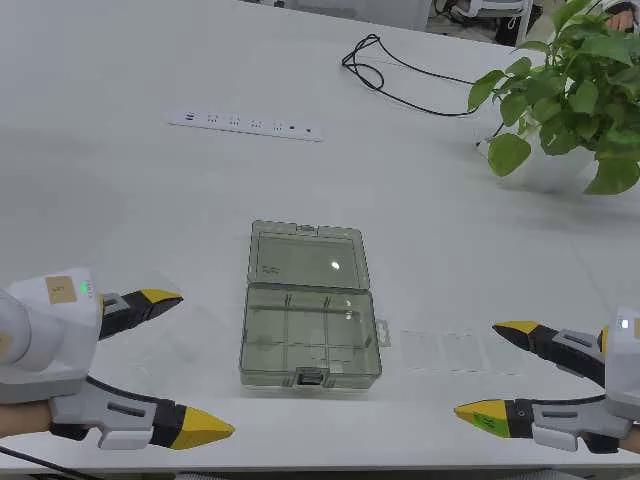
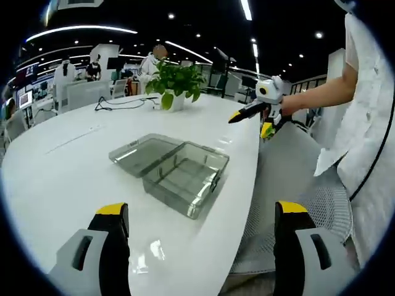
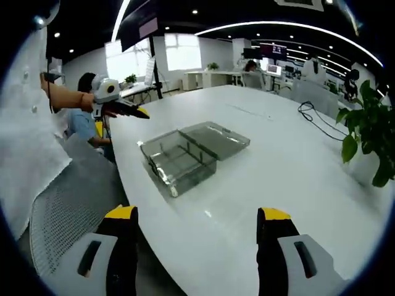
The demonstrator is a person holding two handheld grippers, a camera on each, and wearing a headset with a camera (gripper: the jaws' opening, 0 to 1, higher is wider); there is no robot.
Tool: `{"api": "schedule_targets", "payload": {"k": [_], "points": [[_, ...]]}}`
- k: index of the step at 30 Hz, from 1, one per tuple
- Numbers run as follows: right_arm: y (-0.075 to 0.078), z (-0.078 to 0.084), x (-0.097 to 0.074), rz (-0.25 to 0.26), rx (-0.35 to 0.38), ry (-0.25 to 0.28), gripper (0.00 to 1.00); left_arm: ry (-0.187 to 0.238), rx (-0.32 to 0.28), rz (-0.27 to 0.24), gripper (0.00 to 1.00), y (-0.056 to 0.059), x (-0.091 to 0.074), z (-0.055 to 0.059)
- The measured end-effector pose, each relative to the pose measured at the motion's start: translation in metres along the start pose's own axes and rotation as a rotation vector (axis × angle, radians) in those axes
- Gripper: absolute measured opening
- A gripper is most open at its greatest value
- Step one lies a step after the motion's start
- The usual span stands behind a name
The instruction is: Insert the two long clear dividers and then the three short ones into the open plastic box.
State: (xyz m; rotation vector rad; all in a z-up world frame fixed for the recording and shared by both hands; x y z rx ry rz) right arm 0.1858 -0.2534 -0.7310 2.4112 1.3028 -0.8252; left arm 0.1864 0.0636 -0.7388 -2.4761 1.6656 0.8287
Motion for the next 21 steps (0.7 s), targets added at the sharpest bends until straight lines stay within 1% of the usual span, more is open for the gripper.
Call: {"api": "schedule_targets", "payload": {"k": [4,13,17,21], "points": [[-0.001,-0.003,0.0,-0.003,-0.008,0.004,0.79,-0.004,0.005,0.003,1.0,0.001,0.002,0.001],[0.0,-0.011,-0.001,0.006,-0.018,0.021,0.8,0.009,0.014,0.012,1.0,0.002,0.008,-0.004],[0.003,-0.008,-0.001,0.011,-0.016,0.018,0.8,0.017,0.017,0.015,1.0,0.002,0.011,-0.007],[0.004,-0.007,0.0,0.012,-0.012,0.019,0.8,0.02,0.014,0.011,1.0,0.0,0.011,-0.007]]}}
Point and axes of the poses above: the centre of the closed fingertips' face, and the gripper's own axes: x roughly forward along the fingers, y roughly to its right, z roughly out of its underside, the point moved 5 cm from there along -x, roughly backward along the fingers, and after that the axes turned 4 degrees about -x, right-handed, at the moved point
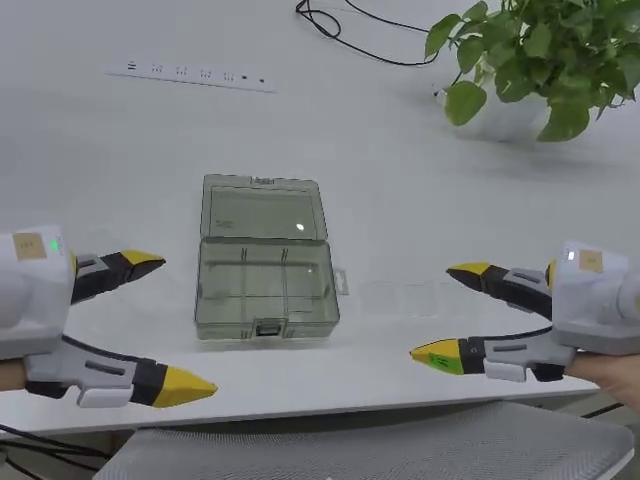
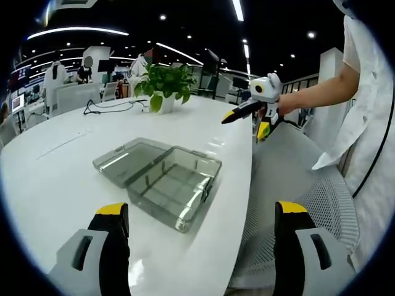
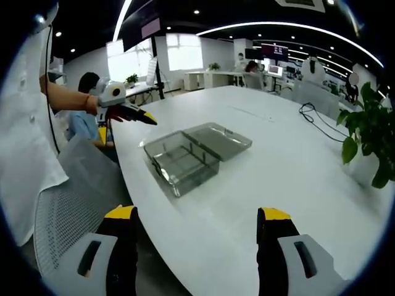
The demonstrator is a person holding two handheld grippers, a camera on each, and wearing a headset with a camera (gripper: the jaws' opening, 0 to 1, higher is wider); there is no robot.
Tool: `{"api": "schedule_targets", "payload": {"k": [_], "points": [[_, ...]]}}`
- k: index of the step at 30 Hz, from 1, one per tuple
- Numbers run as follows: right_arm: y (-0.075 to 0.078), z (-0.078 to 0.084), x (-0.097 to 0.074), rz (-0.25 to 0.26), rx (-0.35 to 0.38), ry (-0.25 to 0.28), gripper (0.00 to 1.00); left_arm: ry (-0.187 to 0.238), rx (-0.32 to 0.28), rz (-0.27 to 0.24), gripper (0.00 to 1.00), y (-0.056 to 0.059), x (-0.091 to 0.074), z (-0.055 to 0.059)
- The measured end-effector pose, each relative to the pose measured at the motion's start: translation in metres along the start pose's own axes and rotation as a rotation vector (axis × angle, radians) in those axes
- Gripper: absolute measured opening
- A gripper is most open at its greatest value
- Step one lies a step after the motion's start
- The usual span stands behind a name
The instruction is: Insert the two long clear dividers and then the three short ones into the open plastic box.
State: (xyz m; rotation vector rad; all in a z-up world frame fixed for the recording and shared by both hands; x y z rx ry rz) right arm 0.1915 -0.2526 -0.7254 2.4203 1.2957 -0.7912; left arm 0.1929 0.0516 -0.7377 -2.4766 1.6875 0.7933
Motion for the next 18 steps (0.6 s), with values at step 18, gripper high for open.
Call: {"api": "schedule_targets", "payload": {"k": [18], "points": [[0.0031,-0.0021,0.0076,-0.012,-0.003,0.006,0.8,-0.001,-0.012,-0.009,1.0,-0.0025,0.0005,0.0009]]}}
Point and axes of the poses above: the centre of the closed fingertips' face, and the gripper's own axes: x roughly forward along the fingers, y roughly to its right, z roughly out of its underside, the point moved 5 cm from there along -x, roughly backward along the fingers, and after that the axes turned 4 degrees about -x, right-handed, at the moved point
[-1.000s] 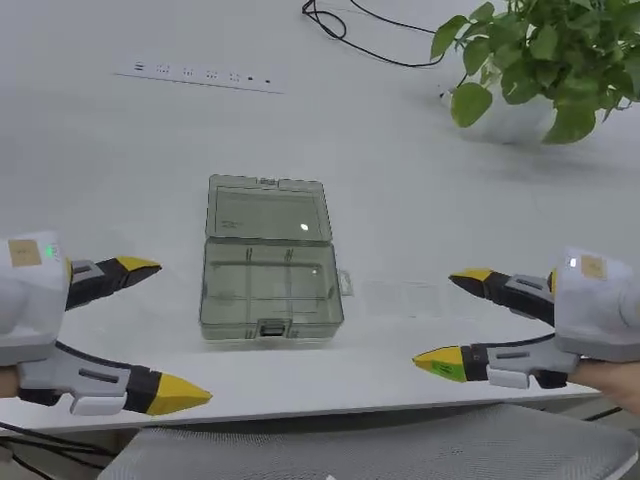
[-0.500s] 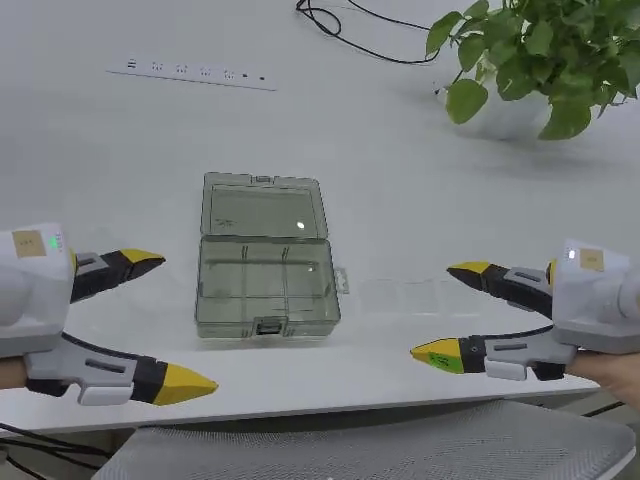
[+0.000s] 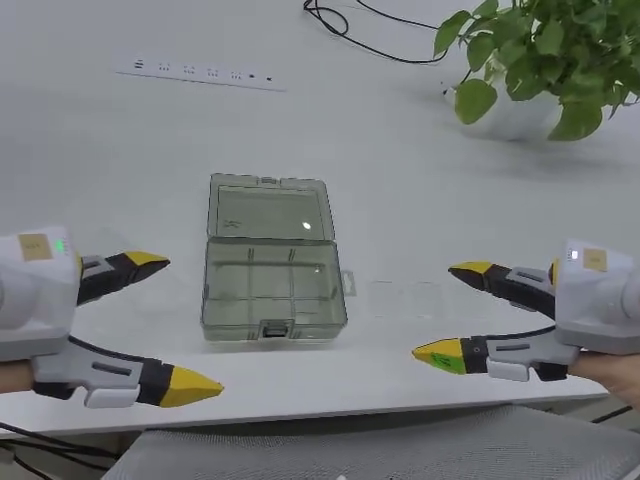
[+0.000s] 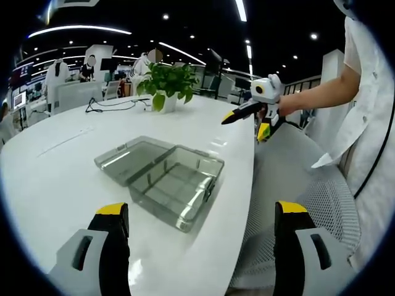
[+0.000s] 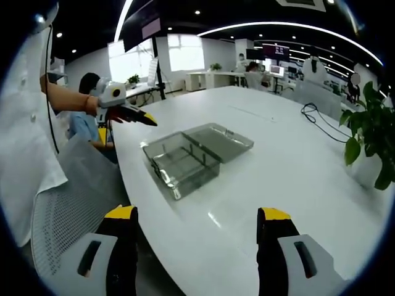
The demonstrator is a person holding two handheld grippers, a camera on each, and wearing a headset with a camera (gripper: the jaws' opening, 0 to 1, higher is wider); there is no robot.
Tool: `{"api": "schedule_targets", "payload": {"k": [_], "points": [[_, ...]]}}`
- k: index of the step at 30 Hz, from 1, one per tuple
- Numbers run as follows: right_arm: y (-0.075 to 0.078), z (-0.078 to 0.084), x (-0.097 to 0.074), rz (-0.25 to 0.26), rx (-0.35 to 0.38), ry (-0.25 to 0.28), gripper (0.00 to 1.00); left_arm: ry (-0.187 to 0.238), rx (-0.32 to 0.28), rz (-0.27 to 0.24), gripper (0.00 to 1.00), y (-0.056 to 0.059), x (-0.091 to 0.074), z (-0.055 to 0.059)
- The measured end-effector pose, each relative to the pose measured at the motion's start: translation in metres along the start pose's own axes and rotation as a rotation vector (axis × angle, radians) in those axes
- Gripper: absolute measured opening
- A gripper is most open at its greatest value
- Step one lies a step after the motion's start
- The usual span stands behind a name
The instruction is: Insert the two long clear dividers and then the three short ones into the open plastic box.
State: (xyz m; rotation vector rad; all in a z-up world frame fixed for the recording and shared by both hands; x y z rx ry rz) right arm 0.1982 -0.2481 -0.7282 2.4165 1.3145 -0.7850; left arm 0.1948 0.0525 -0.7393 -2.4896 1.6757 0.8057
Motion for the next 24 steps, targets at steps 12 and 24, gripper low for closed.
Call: {"api": "schedule_targets", "payload": {"k": [12,24], "points": [[0.0011,-0.0014,0.0011,-0.004,-0.004,0.002,0.8,-0.004,0.0,-0.001,1.0,-0.0013,0.0002,-0.0003],[0.0008,-0.0029,0.0012,-0.001,-0.003,0.006,0.79,-0.005,-0.009,-0.014,1.0,-0.0045,-0.0018,-0.001]]}}
Point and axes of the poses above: the centre of the closed fingertips' face, and the gripper's own axes: x roughly forward along the fingers, y roughly to its right, z roughly out of its underside, the point moved 5 cm from there along -x, roughly backward along the fingers, and after that the axes turned 4 degrees about -x, right-handed, at the moved point
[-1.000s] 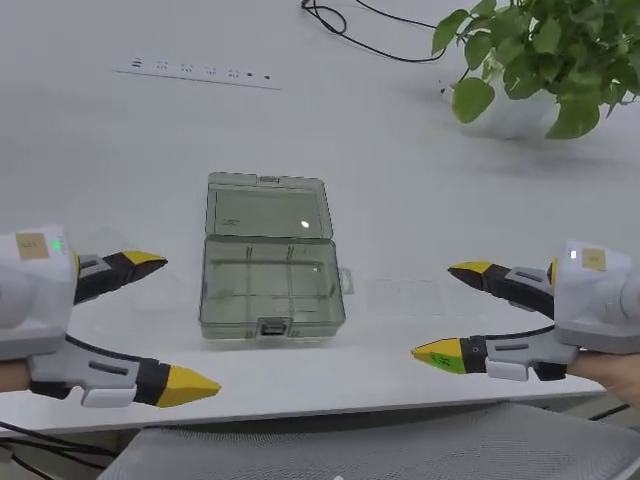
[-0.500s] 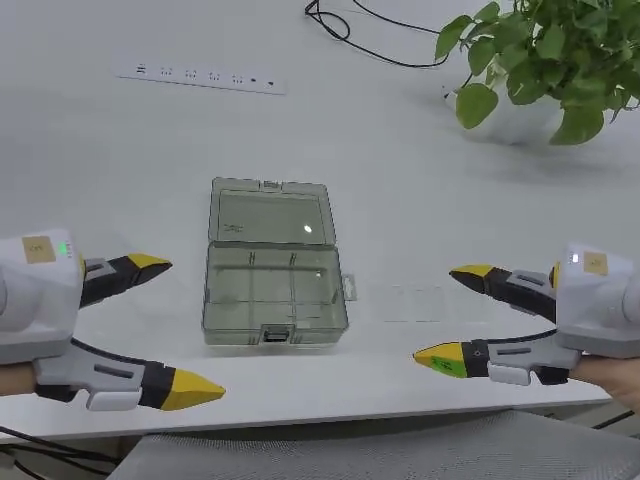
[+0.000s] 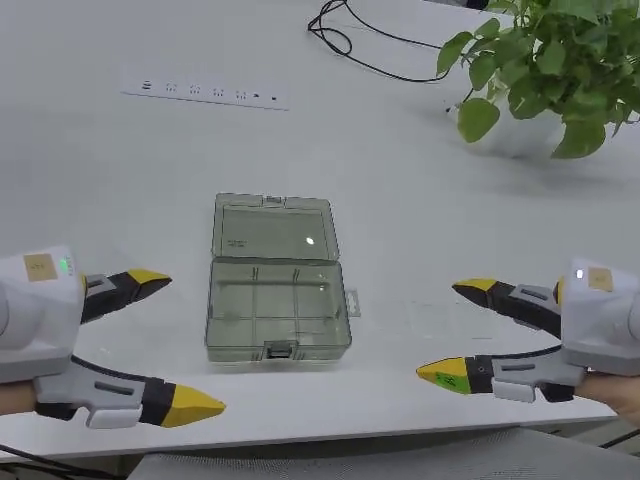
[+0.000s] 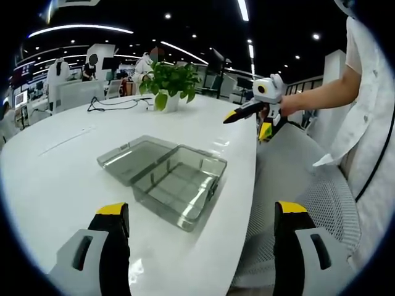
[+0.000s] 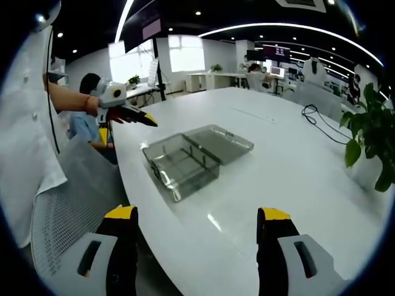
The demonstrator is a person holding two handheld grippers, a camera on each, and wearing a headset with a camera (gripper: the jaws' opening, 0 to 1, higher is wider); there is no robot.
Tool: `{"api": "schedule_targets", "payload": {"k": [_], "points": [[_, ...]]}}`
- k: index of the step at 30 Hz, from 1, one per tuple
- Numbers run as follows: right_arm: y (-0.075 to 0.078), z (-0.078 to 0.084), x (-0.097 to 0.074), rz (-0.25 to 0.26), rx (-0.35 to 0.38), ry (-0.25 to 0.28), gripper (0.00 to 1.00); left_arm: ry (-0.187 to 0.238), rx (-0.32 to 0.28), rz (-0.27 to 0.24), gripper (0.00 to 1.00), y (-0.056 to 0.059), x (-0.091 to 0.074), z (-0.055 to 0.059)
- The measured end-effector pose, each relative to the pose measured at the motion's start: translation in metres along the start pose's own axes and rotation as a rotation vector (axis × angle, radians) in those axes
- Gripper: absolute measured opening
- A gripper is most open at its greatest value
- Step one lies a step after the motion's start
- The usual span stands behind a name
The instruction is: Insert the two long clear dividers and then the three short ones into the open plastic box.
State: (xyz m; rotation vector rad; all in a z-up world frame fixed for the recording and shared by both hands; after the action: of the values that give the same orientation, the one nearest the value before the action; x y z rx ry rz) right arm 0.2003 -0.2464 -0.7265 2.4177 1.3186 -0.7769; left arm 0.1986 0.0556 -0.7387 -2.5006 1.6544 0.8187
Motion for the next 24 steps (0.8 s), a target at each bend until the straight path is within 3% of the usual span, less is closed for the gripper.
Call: {"api": "schedule_targets", "payload": {"k": [11,16,24], "points": [[0.0,0.0,0.0,0.003,0.006,0.006,0.79,-0.022,0.0,-0.028,0.98,-0.009,-0.006,0.002],[-0.001,0.001,0.0,0.006,0.007,0.008,0.79,-0.03,-0.007,-0.067,0.97,-0.022,-0.017,0.004],[-0.002,0.003,-0.001,0.011,0.016,0.008,0.78,-0.063,-0.039,-0.181,0.91,-0.055,-0.036,0.005]]}}
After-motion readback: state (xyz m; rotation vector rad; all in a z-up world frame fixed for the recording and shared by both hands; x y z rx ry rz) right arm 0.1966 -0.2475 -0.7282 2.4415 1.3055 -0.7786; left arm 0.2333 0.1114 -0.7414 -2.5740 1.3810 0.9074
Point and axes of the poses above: the centre of the closed fingertips' face, and the gripper's own axes: x roughly forward along the fingers, y roughly to its right, z roughly out of its underside, the point moved 5 cm from there along -x, roughly backward along the fingers, and after that the axes turned 4 degrees about -x, right-handed, at the moved point
